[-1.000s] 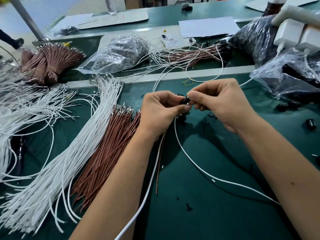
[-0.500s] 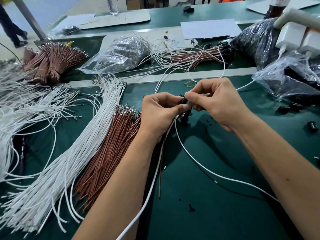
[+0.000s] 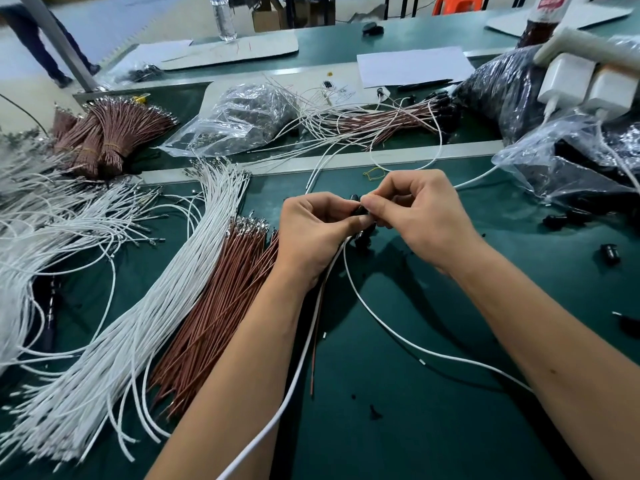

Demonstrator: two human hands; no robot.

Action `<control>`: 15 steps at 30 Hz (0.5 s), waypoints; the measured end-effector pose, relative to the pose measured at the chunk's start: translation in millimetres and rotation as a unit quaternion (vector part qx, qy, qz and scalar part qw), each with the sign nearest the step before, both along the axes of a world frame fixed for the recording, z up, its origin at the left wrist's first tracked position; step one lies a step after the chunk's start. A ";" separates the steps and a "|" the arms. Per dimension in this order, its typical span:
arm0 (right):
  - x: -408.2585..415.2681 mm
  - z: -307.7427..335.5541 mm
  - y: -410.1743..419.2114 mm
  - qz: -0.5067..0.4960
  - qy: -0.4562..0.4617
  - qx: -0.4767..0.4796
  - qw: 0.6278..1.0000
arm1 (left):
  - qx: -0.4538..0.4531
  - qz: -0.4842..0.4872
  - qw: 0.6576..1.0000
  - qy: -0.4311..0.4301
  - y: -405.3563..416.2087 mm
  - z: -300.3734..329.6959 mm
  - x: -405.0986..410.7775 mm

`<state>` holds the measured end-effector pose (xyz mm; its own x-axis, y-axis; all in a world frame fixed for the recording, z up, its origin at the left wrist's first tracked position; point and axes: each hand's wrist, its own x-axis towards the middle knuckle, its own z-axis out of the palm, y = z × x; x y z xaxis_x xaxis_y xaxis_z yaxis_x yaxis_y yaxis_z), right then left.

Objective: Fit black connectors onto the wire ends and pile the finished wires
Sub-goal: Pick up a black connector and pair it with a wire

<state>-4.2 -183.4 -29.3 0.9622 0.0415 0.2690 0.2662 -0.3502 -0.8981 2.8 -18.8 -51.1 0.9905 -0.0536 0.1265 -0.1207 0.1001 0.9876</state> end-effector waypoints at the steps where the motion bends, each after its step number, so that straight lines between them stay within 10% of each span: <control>1: -0.7 0.2 0.6 -0.005 -0.004 -0.009 1.000 | 0.002 0.001 1.000 -0.001 -0.3 0.0 -0.4; 15: -9.0 1.9 3.4 0.002 0.114 0.139 0.984 | 0.082 0.072 0.994 -0.001 -4.2 12.7 -8.2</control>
